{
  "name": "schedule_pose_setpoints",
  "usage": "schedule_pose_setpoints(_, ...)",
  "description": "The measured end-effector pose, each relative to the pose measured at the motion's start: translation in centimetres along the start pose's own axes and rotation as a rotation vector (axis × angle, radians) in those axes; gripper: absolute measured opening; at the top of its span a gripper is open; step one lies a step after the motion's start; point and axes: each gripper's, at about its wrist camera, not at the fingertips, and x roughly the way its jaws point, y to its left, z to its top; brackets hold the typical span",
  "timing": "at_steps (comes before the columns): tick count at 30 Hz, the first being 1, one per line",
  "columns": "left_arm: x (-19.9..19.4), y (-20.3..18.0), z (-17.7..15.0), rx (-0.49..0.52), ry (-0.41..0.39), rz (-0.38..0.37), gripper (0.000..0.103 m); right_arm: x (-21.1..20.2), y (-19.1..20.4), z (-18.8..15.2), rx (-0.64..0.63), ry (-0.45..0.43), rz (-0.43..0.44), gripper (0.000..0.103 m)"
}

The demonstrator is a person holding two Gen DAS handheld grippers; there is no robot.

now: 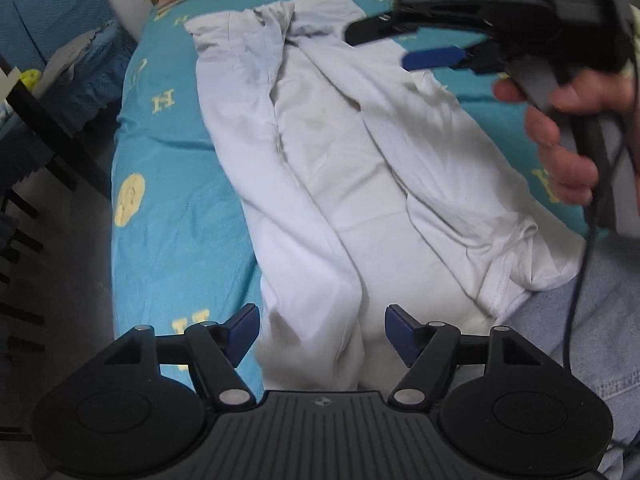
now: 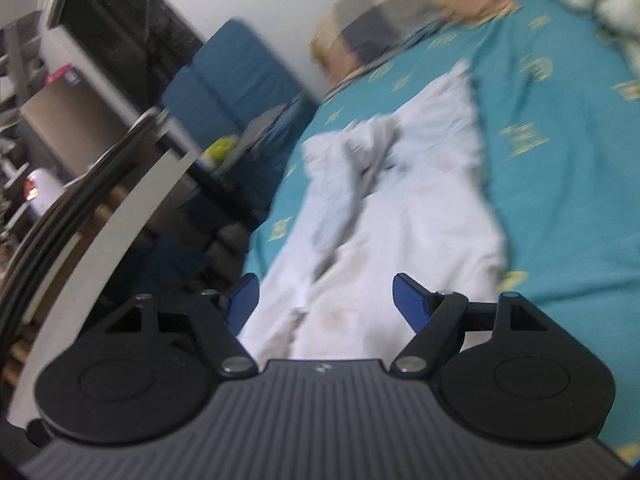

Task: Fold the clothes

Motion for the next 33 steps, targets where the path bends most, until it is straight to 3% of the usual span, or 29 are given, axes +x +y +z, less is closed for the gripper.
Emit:
schedule_pose_setpoints(8,2.9,-1.1,-0.7,0.067,0.122,0.02,0.057,7.1,-0.6,3.5,0.021,0.1,0.064,0.076)
schedule_pose_setpoints(11,3.7,-1.1,-0.9,0.075,0.158,0.024,0.035,10.2,-1.4,4.3,0.034,0.121,0.064,0.074)
schedule_pose_setpoints(13,4.2,-1.0,-1.0,0.075,0.172,0.04,0.01,12.2,-2.1,4.4,0.044,0.131,0.065,0.07)
schedule_pose_setpoints(16,3.4,-0.8,-0.6,0.045,0.14,0.035,0.007,14.3,-2.3,4.7,0.031,0.138,0.078,0.064)
schedule_pose_setpoints(18,2.4,-1.2,-0.6,0.039,0.118,0.025,0.005,14.9,-2.0,5.1,0.001,0.115,0.088,0.048)
schedule_pose_setpoints(19,2.0,-1.4,-0.6,0.031,0.12,0.004,0.005,15.0,-1.8,5.4,-0.01,0.109,0.089,0.024)
schedule_pose_setpoints(20,1.5,-1.7,-0.7,0.027,0.12,-0.023,0.005,15.1,-1.7,5.7,-0.018,0.106,0.089,0.007)
schedule_pose_setpoints(23,-0.4,-3.2,-0.8,0.04,0.087,-0.058,0.004,14.3,-1.3,6.8,-0.022,0.077,0.104,0.004)
schedule_pose_setpoints(27,-1.3,-3.9,-0.3,-0.024,0.07,-0.135,0.005,12.4,-1.5,8.9,-0.014,0.006,0.082,0.004)
schedule_pose_setpoints(31,1.2,-4.7,-0.1,-0.057,0.109,-0.143,0.007,12.1,-3.0,9.6,-0.018,-0.014,0.007,0.004)
schedule_pose_setpoints(33,3.1,-4.6,-0.3,-0.078,0.144,-0.155,0.014,12.5,-4.0,9.1,-0.005,0.01,-0.025,0.004)
